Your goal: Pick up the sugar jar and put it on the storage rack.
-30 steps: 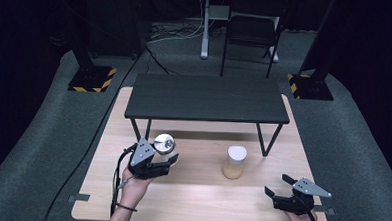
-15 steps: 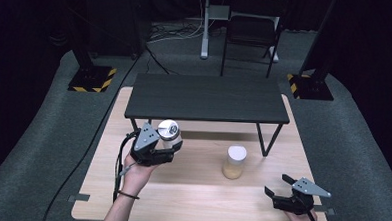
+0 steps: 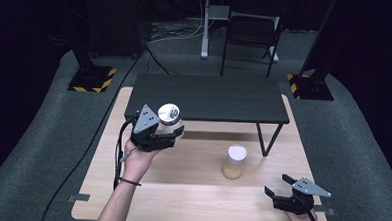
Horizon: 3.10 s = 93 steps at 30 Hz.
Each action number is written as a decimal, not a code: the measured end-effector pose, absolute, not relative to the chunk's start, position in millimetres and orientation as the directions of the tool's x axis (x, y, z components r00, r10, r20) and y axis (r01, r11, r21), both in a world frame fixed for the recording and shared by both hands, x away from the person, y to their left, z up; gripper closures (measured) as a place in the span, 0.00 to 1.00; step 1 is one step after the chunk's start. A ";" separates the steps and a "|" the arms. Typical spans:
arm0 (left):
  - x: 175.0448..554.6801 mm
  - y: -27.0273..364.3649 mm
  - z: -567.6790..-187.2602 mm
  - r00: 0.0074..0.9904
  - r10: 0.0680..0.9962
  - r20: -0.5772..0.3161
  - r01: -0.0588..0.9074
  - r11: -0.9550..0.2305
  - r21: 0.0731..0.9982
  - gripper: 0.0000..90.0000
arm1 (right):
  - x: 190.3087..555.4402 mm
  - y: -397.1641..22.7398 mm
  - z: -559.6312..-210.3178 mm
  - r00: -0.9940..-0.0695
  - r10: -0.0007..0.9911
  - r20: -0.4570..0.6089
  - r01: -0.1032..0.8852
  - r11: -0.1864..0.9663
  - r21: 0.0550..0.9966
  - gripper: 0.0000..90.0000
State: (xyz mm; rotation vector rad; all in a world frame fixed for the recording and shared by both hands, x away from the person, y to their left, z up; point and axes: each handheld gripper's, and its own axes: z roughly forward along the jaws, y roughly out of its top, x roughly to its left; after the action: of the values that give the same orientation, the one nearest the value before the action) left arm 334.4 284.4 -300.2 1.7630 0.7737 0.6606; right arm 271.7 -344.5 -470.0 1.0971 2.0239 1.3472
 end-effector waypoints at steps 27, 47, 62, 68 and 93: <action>403.3 244.5 -258.3 0.533 0.842 0.084 0.277 -0.268 0.923 0.34 | 271.8 -344.1 -469.6 -0.570 0.821 0.044 0.361 0.202 0.911 0.12; 394.0 265.0 -271.5 0.544 0.838 0.045 0.269 -0.225 0.936 0.19 | 271.3 -343.6 -469.3 -0.566 0.823 0.040 0.361 0.204 0.910 0.12; 322.5 310.7 -329.3 0.624 0.770 0.135 0.177 -0.307 0.935 0.17 | 270.4 -341.9 -468.8 -0.562 0.826 0.035 0.362 0.208 0.908 0.12; 297.8 330.8 -366.8 0.625 0.772 0.112 0.177 -0.281 0.943 0.16 | 269.7 -341.2 -468.7 -0.561 0.827 0.030 0.361 0.212 0.908 0.12; 250.9 351.1 -462.7 0.596 0.785 0.170 0.220 -0.364 0.905 0.15 | 268.7 -339.0 -467.5 -0.558 0.829 0.024 0.366 0.219 0.904 0.13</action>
State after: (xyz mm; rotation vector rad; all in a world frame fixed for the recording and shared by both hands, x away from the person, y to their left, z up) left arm 250.9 351.1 -462.7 1.8874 0.8077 0.7575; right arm 268.7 -339.0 -467.5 1.1003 2.0285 1.3057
